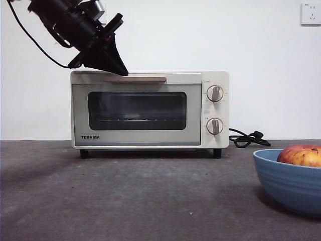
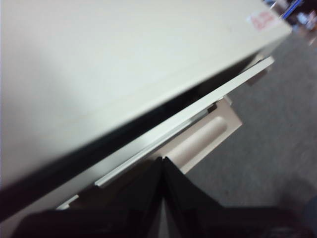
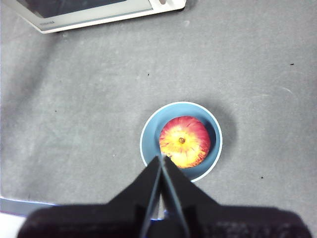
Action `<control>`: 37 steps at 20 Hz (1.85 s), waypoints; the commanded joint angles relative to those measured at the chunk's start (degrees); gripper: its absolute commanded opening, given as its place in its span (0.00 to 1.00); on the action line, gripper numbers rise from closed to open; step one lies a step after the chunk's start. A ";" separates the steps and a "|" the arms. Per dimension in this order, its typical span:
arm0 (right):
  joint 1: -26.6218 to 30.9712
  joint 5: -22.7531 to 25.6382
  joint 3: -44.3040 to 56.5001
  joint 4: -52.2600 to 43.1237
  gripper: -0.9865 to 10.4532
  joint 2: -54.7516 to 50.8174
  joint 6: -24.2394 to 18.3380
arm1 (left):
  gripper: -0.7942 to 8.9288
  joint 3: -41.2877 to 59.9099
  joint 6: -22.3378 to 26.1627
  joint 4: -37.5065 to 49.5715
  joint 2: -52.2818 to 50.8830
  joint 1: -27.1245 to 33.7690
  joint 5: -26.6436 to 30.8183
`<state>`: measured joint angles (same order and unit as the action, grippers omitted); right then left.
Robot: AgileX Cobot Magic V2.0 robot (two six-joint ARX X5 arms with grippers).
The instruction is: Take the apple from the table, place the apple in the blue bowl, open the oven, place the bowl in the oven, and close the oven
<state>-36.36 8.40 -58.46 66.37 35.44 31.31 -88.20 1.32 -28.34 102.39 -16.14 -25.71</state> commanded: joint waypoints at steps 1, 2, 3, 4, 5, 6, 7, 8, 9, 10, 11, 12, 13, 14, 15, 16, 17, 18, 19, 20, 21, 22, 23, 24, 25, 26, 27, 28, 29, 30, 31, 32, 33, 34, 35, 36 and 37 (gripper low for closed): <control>-0.07 -0.76 0.11 -0.55 0.08 -0.11 0.72 | 0.08 3.13 3.26 -6.99 3.78 -0.46 5.70; -0.07 -1.14 0.11 -0.55 0.08 -0.11 0.74 | 0.08 3.39 3.23 -6.97 3.26 -0.46 6.10; -0.07 -1.51 0.11 -0.52 0.08 -0.11 0.79 | 0.08 3.63 3.17 -6.80 2.60 -0.46 6.34; -0.07 -1.60 0.11 -0.52 0.08 -0.11 1.25 | 0.08 4.15 3.21 -6.51 1.51 -0.42 6.49; -0.07 -1.62 0.11 -0.52 0.08 -0.11 1.66 | 0.08 4.94 3.26 -6.14 0.22 -0.39 7.39; -0.07 -1.62 0.11 -0.55 0.08 -0.11 1.68 | 0.08 6.16 3.43 -5.60 -1.22 -0.26 8.31; -0.07 -1.66 0.11 -0.63 0.08 -0.11 1.70 | 0.08 7.52 3.43 -5.03 -2.73 0.09 8.72; -0.07 -2.03 0.11 -0.74 0.08 -0.11 1.70 | 0.08 9.29 3.41 -4.11 -4.13 0.39 8.79; -0.07 -2.73 0.11 -0.79 0.08 -0.11 1.70 | 0.08 11.80 3.10 -2.47 -5.75 0.59 8.85; -0.07 -3.30 0.11 -0.74 0.08 -0.11 1.73 | 0.08 14.60 2.69 -0.96 -7.26 0.74 8.83; -0.07 -3.82 0.11 -0.77 0.08 -0.11 1.70 | 0.08 17.66 2.64 0.98 -8.35 0.85 8.81; -0.07 -3.91 0.11 -0.81 0.08 -0.11 1.68 | 0.08 20.46 2.43 2.71 -8.94 0.85 8.79; -0.07 -3.91 0.11 -0.79 0.08 -0.11 1.68 | 0.08 22.80 1.57 4.79 -8.98 0.85 7.87; -0.07 -3.91 0.11 -0.79 0.08 -0.11 1.68 | 0.08 24.65 0.52 6.80 -8.96 0.83 6.40; -0.07 -3.91 0.11 -0.74 0.08 -0.11 1.68 | 0.08 26.27 -1.11 8.87 -8.96 0.83 5.40; -0.07 -3.91 0.11 -0.77 0.08 -0.11 1.66 | 0.08 27.12 -2.25 10.16 -8.98 0.74 4.70; -0.07 -3.93 0.11 -0.74 0.08 -0.11 1.66 | 0.08 27.47 -2.71 10.49 -9.01 0.33 4.55; -0.07 -3.96 0.11 -0.74 0.08 -0.11 1.62 | 0.08 27.47 -2.64 10.45 -9.03 -0.26 4.81; -0.07 -3.96 0.11 -0.74 0.08 -0.11 1.57 | 0.08 27.47 -2.71 10.93 -9.03 -0.61 4.76; -0.07 -3.96 0.11 -0.74 0.08 -0.11 1.55 | 0.08 27.47 -3.37 11.67 -9.03 -0.70 4.76; -0.07 -3.93 0.11 -0.77 0.08 -0.11 1.55 | 0.08 27.47 -4.24 12.11 -9.03 -0.70 4.70; -0.07 -3.93 0.11 -0.77 0.08 -0.11 1.55 | 0.08 27.47 -4.35 12.11 -9.03 -0.74 4.66; -0.07 -3.93 0.11 -0.74 0.08 -0.11 1.53 | 0.08 27.47 -4.20 11.50 -9.03 -0.74 4.63; -0.07 -3.91 0.11 -0.74 0.08 -0.11 1.53 | 0.08 27.47 -3.58 10.56 -9.03 -0.74 4.55; -0.07 -3.93 0.11 -0.74 0.08 -0.11 1.53 | 0.08 27.50 -2.67 9.33 -9.03 -0.87 4.59; -0.07 -3.93 0.11 -0.74 0.08 -0.11 1.53 | 0.08 27.80 -2.36 8.76 -9.03 -1.20 4.79; -0.07 -3.93 0.11 -0.74 0.08 -0.11 1.53 | 0.08 28.33 -2.40 9.16 -9.03 -1.46 4.74; -0.07 -3.93 0.11 -0.74 0.08 -0.11 1.53 | 0.08 29.11 -2.78 9.75 -9.03 -1.81 4.74; -0.07 -3.93 0.11 -0.70 0.08 -0.11 1.53 | 0.08 30.01 -3.13 10.45 -9.03 -2.12 4.76; -0.07 -3.93 0.11 -0.61 0.08 -0.11 1.53 | 0.08 31.36 -3.56 11.85 -9.03 -2.56 4.76; -0.07 -3.91 0.11 -0.50 0.08 -0.11 1.53 | 0.08 32.50 -4.04 12.90 -9.03 -2.89 4.76; -0.07 -3.91 0.11 -0.44 0.08 -0.11 1.53 | 0.08 33.70 -4.63 14.08 -9.03 -3.26 4.76; -0.07 -3.91 0.11 -0.44 0.08 -0.11 1.53 | 0.08 34.32 -5.11 14.73 -9.03 -3.41 4.76; -0.07 -3.89 0.11 -0.44 0.08 -0.11 1.53 | 0.08 34.45 -5.40 14.88 -9.03 -3.48 4.72; -0.07 -3.76 0.11 -0.46 0.08 -0.11 1.53 | 0.08 34.45 -5.42 14.82 -9.03 -3.69 4.72; -0.07 -3.43 0.11 -0.46 0.08 -0.11 1.53 | 0.08 34.45 -5.64 14.36 -9.03 -3.85 4.68; -0.07 -3.15 0.11 -0.44 0.08 -0.11 1.53 | 0.08 34.45 -5.64 13.57 -9.03 -3.96 4.68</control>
<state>-36.36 5.06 -58.46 66.19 35.44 32.45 -53.74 -3.95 -15.79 93.06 -20.21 -21.89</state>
